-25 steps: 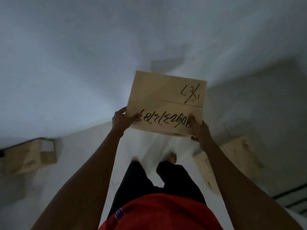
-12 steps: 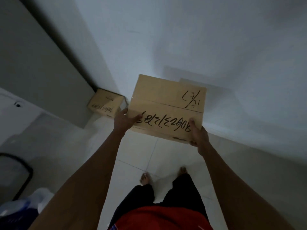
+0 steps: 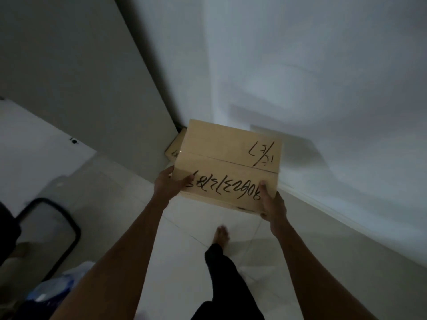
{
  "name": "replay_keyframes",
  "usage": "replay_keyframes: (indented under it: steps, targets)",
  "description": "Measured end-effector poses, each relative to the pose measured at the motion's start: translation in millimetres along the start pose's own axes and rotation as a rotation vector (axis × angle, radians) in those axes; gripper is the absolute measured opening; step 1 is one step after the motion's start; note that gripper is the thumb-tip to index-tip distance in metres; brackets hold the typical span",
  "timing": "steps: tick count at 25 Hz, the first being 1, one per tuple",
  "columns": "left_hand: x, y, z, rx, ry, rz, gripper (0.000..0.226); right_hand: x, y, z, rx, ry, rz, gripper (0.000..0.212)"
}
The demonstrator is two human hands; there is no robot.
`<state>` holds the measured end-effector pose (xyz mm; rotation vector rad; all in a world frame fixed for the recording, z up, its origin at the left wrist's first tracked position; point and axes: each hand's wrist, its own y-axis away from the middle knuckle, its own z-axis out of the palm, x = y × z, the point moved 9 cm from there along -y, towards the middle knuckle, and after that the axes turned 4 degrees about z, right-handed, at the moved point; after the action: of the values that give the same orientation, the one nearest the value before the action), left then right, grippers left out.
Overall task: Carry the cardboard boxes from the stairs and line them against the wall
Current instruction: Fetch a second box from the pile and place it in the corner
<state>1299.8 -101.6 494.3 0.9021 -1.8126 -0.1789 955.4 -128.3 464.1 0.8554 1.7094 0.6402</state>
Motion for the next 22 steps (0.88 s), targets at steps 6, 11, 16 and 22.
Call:
replay_keyframes:
  steps: [6, 11, 16, 22]
  targets:
    - [-41, -180, -25, -0.012, -0.052, 0.033, 0.056, -16, -97, 147, 0.037, -0.005, -0.009, 0.063]
    - [-103, -332, -14, -0.053, -0.068, 0.101, 0.048, 13, -210, 261, 0.054, -0.025, 0.006, 0.063]
    - [-160, -441, 9, -0.117, -0.213, 0.138, 0.067, 61, -304, 345, 0.090, -0.124, 0.101, 0.057]
    - [-182, -499, 17, -0.102, -0.449, 0.249, 0.074, 62, -350, 406, 0.130, -0.149, 0.066, 0.055]
